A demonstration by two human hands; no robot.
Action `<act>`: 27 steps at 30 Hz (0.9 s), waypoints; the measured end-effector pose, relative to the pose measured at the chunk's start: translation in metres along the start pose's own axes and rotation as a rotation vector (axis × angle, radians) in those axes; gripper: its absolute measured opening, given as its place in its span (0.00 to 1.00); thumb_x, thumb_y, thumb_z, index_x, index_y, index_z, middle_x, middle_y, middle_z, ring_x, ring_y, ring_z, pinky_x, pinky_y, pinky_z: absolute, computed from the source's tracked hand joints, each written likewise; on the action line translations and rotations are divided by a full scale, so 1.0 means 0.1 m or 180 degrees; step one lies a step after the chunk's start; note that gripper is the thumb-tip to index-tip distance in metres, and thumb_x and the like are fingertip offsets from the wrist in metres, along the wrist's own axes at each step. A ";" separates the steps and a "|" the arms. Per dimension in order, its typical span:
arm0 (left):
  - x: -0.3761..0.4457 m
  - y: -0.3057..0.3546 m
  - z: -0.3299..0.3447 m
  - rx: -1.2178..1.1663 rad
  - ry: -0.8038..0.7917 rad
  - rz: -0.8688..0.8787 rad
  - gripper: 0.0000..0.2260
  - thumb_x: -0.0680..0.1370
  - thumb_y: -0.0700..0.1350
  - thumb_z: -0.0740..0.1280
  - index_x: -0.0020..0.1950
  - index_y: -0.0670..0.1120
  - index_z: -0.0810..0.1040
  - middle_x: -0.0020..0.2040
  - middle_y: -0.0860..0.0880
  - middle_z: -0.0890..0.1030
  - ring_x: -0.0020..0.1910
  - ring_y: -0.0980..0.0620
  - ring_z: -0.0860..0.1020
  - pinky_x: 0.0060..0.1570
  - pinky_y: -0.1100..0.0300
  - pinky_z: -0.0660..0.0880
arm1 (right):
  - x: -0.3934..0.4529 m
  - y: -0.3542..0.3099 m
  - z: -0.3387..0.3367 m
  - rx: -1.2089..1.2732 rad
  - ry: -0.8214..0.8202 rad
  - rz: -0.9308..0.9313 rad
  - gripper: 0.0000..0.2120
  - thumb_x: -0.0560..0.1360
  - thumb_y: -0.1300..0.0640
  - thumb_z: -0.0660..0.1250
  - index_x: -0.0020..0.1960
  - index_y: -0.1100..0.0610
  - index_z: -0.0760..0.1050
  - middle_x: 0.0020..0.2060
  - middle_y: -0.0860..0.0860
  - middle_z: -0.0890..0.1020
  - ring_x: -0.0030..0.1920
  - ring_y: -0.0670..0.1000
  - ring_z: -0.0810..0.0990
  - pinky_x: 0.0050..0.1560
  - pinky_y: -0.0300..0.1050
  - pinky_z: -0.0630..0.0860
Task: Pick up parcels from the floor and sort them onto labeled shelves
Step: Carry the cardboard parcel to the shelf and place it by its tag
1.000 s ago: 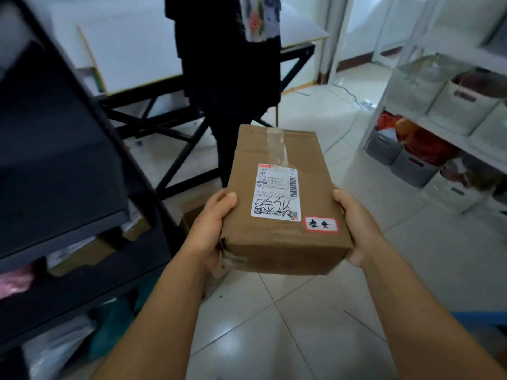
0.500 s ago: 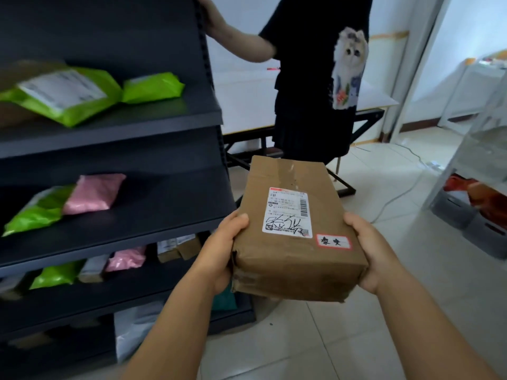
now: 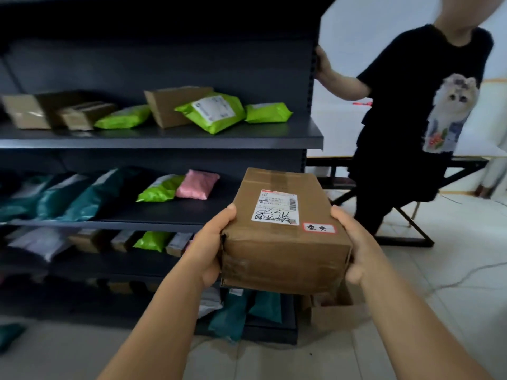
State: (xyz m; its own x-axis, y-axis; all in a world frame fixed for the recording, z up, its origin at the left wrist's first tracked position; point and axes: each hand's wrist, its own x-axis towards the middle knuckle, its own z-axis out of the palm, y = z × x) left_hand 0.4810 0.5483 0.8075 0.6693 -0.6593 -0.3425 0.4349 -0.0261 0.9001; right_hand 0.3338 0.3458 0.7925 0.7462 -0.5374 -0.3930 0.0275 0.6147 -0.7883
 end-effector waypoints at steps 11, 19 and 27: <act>-0.76 0.22 -0.84 -0.0592 0.1288 0.0485 0.18 0.75 0.56 0.68 0.58 0.48 0.83 0.48 0.42 0.88 0.36 0.44 0.86 0.32 0.52 0.81 | 0.20 0.28 1.24 -0.0541 -0.0940 0.0325 0.19 0.73 0.41 0.68 0.54 0.54 0.84 0.46 0.58 0.87 0.40 0.59 0.87 0.35 0.54 0.82; -1.28 0.42 -1.67 -0.1101 0.2000 0.1025 0.16 0.76 0.52 0.65 0.61 0.49 0.82 0.48 0.41 0.88 0.36 0.43 0.85 0.34 0.51 0.82 | 0.26 0.76 2.42 -0.0870 -0.1683 0.0506 0.22 0.72 0.38 0.67 0.58 0.52 0.81 0.48 0.58 0.87 0.46 0.60 0.86 0.44 0.55 0.82; -1.68 0.90 -2.78 -0.1174 0.2392 0.1498 0.15 0.77 0.48 0.64 0.62 0.53 0.82 0.60 0.39 0.84 0.51 0.38 0.80 0.49 0.44 0.80 | 0.20 1.26 3.79 -0.1108 -0.2346 0.0420 0.25 0.75 0.35 0.61 0.60 0.51 0.80 0.52 0.57 0.86 0.51 0.60 0.85 0.54 0.59 0.79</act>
State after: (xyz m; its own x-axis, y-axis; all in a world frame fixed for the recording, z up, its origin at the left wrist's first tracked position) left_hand 0.5750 0.8661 0.8707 0.9793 0.1157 -0.1661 0.0992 0.4409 0.8920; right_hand 0.6043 0.6314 0.8651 0.9772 0.1179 -0.1767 -0.2082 0.3671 -0.9066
